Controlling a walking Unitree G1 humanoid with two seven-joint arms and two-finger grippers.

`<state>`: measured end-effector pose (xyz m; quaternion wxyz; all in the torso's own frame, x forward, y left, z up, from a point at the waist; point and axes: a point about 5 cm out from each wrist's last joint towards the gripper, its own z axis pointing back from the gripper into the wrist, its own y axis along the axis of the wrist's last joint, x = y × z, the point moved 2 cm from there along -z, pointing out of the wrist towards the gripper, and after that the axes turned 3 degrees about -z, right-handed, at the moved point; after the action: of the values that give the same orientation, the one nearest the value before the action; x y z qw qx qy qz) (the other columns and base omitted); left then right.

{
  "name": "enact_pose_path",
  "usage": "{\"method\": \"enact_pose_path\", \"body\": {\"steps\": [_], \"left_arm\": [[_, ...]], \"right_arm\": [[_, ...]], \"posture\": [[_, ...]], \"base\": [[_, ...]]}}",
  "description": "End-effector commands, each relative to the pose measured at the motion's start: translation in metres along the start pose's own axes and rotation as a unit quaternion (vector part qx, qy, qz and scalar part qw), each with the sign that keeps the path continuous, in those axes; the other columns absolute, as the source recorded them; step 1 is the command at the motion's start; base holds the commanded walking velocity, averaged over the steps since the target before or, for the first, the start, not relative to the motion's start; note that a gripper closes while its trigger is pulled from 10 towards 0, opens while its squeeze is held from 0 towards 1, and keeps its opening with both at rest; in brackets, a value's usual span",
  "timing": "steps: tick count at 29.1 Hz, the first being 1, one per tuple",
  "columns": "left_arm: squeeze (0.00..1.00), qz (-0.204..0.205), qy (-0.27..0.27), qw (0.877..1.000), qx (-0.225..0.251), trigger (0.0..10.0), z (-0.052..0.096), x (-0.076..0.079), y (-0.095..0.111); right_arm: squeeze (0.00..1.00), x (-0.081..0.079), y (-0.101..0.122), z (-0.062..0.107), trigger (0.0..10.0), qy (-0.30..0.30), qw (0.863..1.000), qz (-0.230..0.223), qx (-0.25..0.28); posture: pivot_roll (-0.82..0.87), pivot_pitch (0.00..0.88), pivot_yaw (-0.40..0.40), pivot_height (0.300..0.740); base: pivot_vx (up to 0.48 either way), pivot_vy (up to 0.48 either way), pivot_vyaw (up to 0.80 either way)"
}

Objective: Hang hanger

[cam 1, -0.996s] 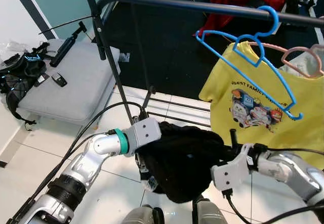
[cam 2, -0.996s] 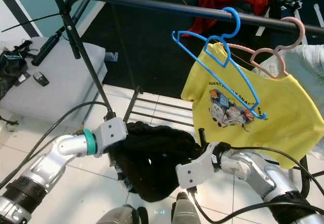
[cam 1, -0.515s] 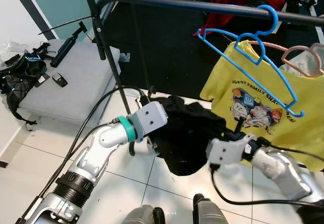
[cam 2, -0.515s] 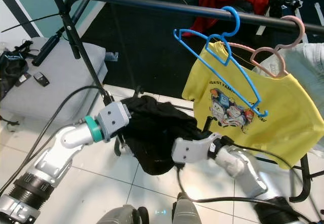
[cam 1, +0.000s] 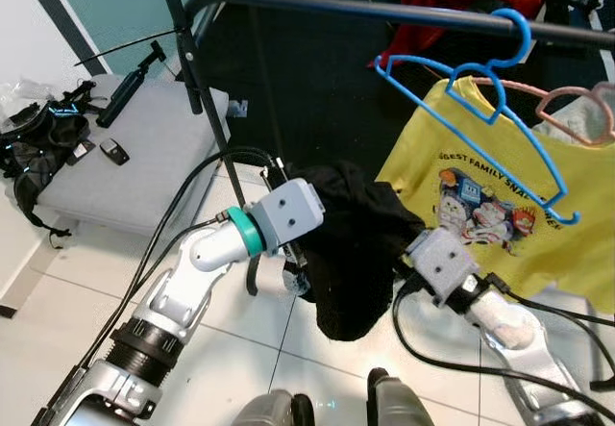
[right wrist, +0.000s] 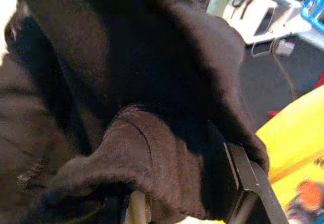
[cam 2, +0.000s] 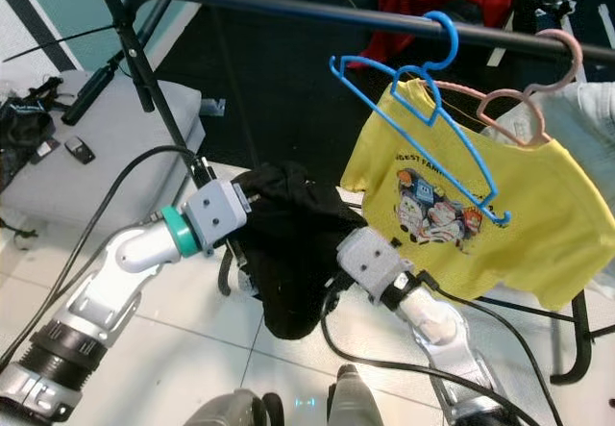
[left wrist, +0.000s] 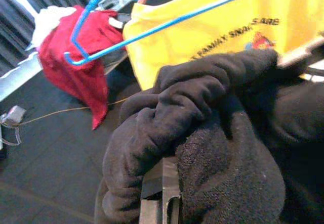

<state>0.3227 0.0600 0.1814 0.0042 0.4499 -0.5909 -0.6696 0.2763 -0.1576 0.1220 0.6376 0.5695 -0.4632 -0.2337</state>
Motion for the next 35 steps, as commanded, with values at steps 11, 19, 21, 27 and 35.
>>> {"method": "enact_pose_path", "body": {"steps": [11, 19, 21, 27, 35], "left_arm": [[0.0, -0.037, 0.014, 0.999, -0.033, 0.0, -0.002, -0.005, -0.013], [0.0, -0.029, -0.003, 0.997, -0.071, 0.0, 0.001, 0.013, -0.035], [0.0, -0.028, 0.0, 0.997, -0.075, 0.0, 0.001, 0.013, -0.036], [0.0, -0.027, 0.014, 0.996, -0.079, 0.0, 0.003, 0.01, -0.037], [0.0, -0.022, 0.031, 0.997, -0.071, 0.0, -0.001, 0.003, -0.033]], "right_arm": [[0.0, -0.034, -0.02, 0.027, 10.0, 0.235, 0.925, 0.283, -0.099], [1.0, 0.01, 0.002, 0.045, 10.0, 0.305, 0.85, 0.404, -0.149], [0.58, 0.021, 0.012, 0.045, 10.0, 0.297, 0.854, 0.4, -0.151], [0.0, 0.04, 0.068, 0.024, 10.0, 0.166, 0.958, 0.226, -0.053], [0.0, 0.019, 0.044, 0.016, 10.0, 0.022, 0.999, -0.046, -0.001]], "posture": [[-0.16, 0.12, 0.143, 0.74], [-0.18, 0.114, 0.126, 0.74], [-0.18, 0.114, 0.126, 0.74], [-0.17, 0.12, 0.121, 0.74], [-0.16, 0.132, 0.123, 0.74]], "base": [[0.0, 0.0, 0.0], [0.0, 0.0, 0.0], [0.0, 0.0, 0.0], [0.0, 0.0, 0.0], [0.0, 0.0, 0.0]]}}
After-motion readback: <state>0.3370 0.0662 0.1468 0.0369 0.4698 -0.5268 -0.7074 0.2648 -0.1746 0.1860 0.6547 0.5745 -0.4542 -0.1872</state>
